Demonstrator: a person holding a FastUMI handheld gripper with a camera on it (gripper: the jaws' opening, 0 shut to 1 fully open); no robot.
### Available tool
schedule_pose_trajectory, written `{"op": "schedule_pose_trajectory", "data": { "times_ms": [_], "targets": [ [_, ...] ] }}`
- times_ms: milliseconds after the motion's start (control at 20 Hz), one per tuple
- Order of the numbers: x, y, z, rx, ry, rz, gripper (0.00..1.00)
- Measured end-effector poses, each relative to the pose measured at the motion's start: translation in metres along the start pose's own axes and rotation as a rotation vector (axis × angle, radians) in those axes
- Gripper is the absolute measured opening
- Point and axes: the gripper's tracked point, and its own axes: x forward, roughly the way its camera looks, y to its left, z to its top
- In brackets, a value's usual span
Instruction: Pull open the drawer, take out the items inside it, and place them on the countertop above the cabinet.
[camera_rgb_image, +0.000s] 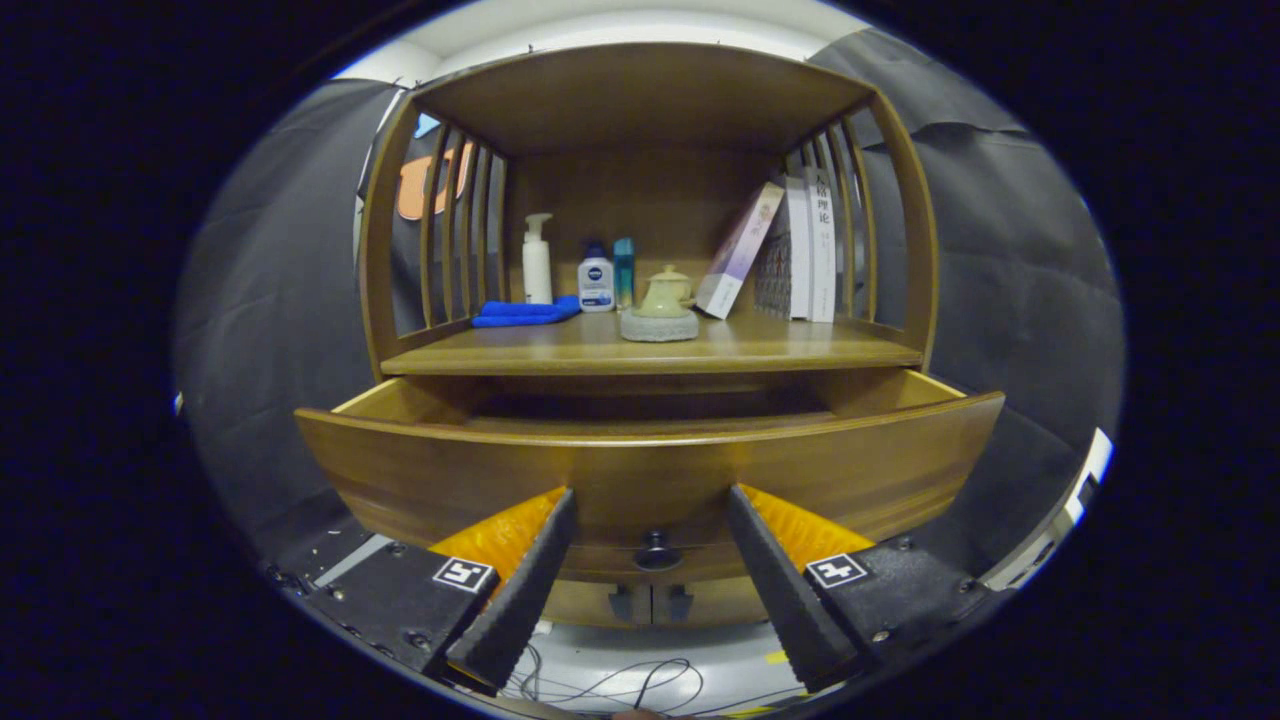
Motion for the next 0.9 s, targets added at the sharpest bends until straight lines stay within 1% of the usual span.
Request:
{"op": "schedule_pose_trajectory", "data": {
  "times_ms": [400, 750, 900],
  "targets": [
    [0.044, -0.001, 0.011, -0.042, 0.007, -0.018, 0.99],
    [0.076, -0.002, 0.016, -0.005, 0.019, -0.013, 0.99],
    [0.089, -0.004, 0.015, -0.030, 0.036, -0.024, 0.99]
  ]
}}
